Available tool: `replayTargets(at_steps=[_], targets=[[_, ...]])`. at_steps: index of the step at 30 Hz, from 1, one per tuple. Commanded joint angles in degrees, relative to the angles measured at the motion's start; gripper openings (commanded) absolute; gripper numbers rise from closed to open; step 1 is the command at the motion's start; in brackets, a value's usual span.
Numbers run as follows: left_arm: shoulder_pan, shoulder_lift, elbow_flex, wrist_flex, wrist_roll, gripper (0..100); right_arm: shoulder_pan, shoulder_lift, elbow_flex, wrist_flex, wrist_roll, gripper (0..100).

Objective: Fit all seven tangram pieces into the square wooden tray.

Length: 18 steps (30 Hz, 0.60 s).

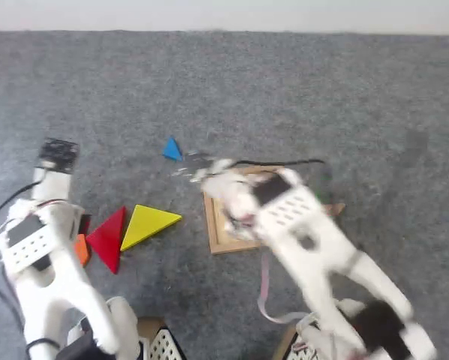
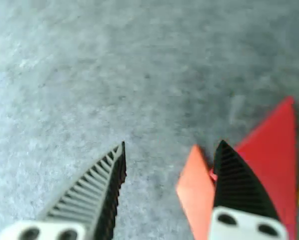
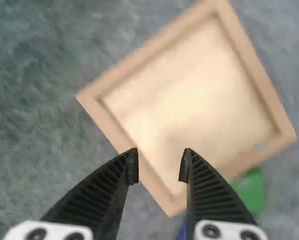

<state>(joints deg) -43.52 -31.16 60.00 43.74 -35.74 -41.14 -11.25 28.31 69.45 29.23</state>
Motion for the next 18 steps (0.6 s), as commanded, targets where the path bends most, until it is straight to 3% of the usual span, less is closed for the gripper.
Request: replayTargets(at_steps=[1,10,18], targets=[[-2.3,-1.8,0.4,-4.6,4.7,28,-5.6,15.1,-14.5,0.7,1.9,15.9],[-2.5,-1.8,6.0,-12.2,5.6,28,-8.7,34.9,-45.8,12.5,12.4,17.3],[-2.2,-2.3,6.0,-12.4,12.2,27,-15.2,45.4,-56.5,10.5,20.4,41.1]])
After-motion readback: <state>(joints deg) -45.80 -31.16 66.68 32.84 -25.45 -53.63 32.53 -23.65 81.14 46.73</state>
